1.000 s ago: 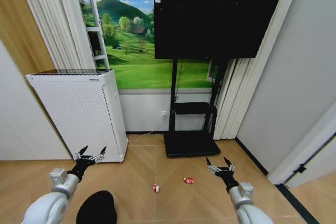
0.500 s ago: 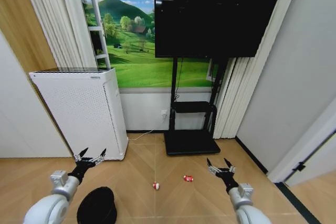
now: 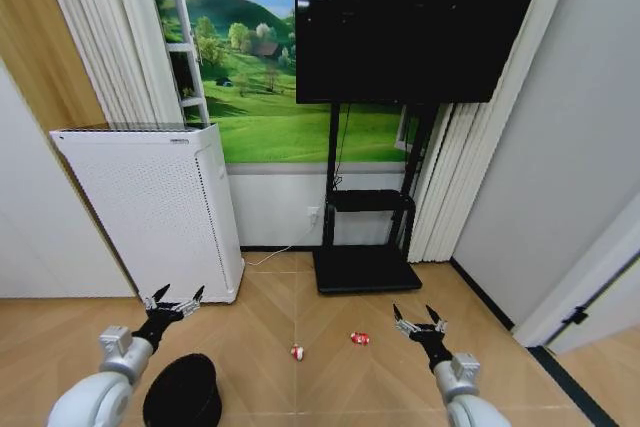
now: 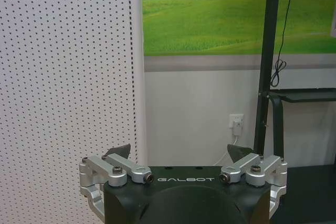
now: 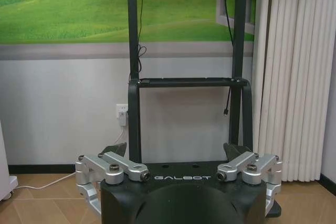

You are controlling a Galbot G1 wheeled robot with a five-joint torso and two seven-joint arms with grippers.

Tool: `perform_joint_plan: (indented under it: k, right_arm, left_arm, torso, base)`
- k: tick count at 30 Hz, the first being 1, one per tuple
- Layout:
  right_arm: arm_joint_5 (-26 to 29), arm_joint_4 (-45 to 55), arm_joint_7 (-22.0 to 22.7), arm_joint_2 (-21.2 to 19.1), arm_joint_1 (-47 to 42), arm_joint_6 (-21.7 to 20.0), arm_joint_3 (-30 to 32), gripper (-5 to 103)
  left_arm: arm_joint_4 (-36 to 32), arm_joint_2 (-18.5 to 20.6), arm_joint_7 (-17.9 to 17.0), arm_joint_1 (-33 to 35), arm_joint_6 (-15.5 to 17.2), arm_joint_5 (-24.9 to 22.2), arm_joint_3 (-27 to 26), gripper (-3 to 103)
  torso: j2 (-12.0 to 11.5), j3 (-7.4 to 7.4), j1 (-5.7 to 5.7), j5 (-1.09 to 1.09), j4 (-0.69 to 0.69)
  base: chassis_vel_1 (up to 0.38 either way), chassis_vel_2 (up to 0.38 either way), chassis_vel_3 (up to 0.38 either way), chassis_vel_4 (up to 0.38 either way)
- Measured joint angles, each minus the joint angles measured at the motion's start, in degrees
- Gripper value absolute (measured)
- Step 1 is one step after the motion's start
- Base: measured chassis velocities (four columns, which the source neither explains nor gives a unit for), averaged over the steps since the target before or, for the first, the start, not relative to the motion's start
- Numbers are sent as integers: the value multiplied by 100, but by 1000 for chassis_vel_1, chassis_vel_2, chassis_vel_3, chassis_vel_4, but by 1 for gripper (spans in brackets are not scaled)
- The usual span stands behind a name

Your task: Pick up the trash bin and place the garbage on the floor into it.

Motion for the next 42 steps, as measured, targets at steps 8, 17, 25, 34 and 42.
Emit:
perform_joint_plan:
  k: [8, 17, 25, 34, 42]
  right_arm:
    - [-89, 31, -46, 5, 1, 24, -2, 100]
    - [-180, 127, -37, 23, -65, 46, 0, 100]
    - [-221, 169, -27, 56, -95, 53, 15, 100]
    - [-267, 141, 22, 92, -107, 130, 11, 100]
    - [-275, 110, 28, 115, -116, 131, 26, 100]
  left_arm:
    - [-18, 16, 32, 31, 0, 5, -71, 100]
    - [-22, 16, 76, 34, -12, -7, -93, 100]
    - [2, 6, 131, 36, -44, -8, -108, 100]
    - [28, -16, 201, 47, -70, -6, -122, 100]
    - [90, -41, 248, 36, -98, 8, -122, 100]
  torso:
    - [-180, -105, -75, 0, 0]
    - [-416, -244, -172, 1, 0]
    - [-606, -361, -243, -1, 1]
    - [-735, -438, -297, 0, 0]
    - [-923, -553, -370, 0, 0]
  base:
    - [0, 0, 0, 0]
    - [23, 15, -9, -16]
    - [85, 69, -61, -80]
    - [27, 23, -37, -30]
    - [0, 0, 0, 0]
